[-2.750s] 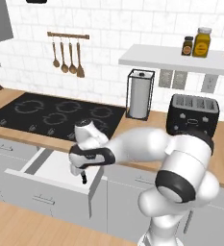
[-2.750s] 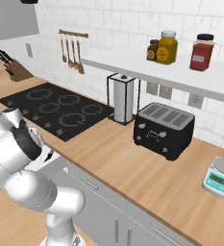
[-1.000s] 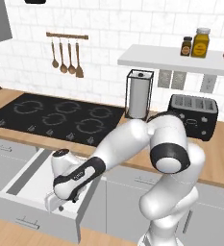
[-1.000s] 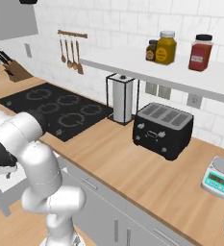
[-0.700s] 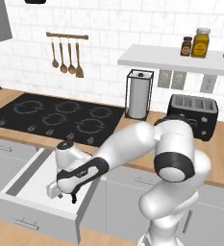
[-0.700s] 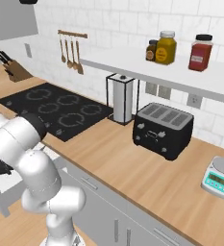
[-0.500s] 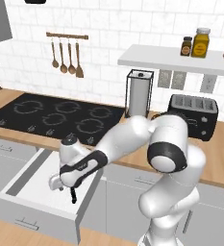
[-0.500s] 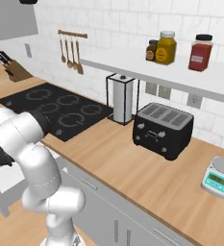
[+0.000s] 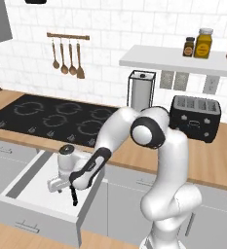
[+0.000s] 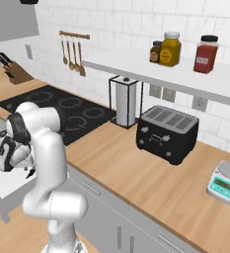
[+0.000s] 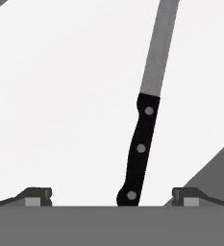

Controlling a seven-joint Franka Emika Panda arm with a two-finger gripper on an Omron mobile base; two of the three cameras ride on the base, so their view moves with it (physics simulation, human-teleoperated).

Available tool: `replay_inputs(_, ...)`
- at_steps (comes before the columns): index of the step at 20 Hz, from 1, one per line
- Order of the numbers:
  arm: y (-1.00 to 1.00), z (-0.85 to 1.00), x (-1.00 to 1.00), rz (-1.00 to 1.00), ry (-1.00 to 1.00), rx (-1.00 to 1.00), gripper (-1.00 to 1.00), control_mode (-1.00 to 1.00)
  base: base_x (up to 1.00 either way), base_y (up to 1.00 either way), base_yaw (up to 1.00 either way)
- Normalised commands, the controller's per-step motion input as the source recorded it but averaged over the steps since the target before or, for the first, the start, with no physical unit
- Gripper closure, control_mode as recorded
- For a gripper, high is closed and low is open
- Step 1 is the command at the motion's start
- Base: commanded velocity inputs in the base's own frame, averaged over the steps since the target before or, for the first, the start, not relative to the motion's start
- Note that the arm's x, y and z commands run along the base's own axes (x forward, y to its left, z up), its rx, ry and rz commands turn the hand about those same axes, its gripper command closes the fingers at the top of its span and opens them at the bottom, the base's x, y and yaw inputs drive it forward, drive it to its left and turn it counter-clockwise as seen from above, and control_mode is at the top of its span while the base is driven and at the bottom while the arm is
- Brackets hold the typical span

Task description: Pick up the knife from the drawer and place it on the cutting board. Then place the meat from the plate to the cutting board.

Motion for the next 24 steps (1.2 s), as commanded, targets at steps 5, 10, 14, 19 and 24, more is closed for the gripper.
replay_inputs(5, 0.04, -0.19, 0.58, -0.21, 0.0, -0.14, -1.0, -1.0, 0.0, 0.0, 0.0)
replay_inputs(10, -0.11, -0.15, 0.15, -0.15, 0.0, -0.06, -1.0, -1.0, 0.0, 0.0, 0.0)
replay_inputs(14, -0.71, -0.08, 0.24, -0.12, 0.0, 0.0, -1.0, -1.0, 0.0, 0.0, 0.0)
replay_inputs(19, -0.47, -0.27, 0.08, -0.05, 0.0, 0.0, -1.0, -1.0, 0.0, 0.0, 0.0)
replay_inputs(24, 0.08, -0.18, 0.02, 0.0, -0.02, 0.04, -1.0, -1.0, 0.0, 0.0, 0.0)
